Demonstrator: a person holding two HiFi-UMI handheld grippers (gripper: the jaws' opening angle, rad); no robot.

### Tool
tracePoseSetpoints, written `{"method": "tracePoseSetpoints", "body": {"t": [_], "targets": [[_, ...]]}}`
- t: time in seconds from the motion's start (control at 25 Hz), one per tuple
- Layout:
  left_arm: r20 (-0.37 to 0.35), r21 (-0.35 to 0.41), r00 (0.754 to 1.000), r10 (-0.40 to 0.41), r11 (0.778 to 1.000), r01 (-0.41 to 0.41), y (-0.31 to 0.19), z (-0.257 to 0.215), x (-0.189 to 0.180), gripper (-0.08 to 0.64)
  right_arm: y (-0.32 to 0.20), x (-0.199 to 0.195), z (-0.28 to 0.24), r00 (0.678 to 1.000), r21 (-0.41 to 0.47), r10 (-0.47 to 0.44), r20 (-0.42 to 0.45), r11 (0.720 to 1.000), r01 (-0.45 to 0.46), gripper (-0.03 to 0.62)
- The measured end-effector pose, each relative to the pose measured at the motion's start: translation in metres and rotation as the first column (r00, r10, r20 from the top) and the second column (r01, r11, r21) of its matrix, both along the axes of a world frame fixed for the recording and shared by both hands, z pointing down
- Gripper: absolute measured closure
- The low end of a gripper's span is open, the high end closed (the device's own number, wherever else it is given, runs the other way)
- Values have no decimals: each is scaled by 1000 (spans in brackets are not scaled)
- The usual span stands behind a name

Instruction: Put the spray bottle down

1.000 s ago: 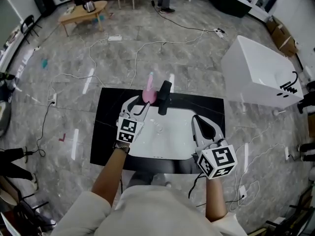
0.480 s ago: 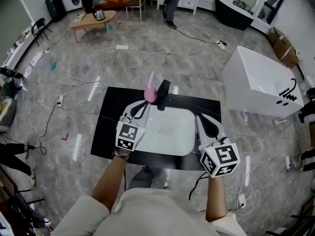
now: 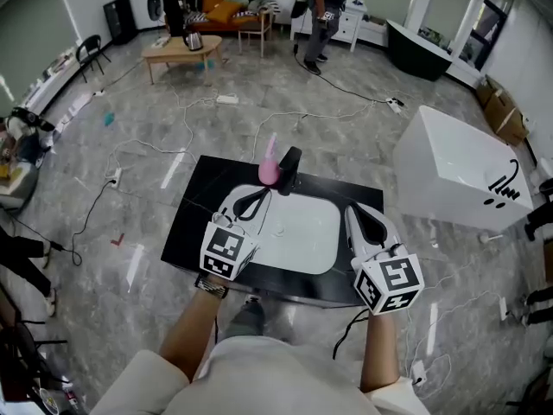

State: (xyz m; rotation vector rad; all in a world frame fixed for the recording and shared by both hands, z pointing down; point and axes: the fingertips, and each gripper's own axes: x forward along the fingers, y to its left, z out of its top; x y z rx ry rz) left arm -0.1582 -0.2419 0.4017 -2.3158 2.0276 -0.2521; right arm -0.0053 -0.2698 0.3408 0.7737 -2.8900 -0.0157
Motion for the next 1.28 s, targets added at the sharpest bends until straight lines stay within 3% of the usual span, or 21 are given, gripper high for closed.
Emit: {"method": "tracePoseSetpoints", "body": {"t": [0.64,1.28], "targets": [[75,127,997,28,991,-37,52,-85,57,554,31,27,-35,999,74,-39,11,997,38,586],[71,100,997,5,995,-12,61,-70,50,554,41,20,-27,997,73,-75,-5,995,75,588]]}}
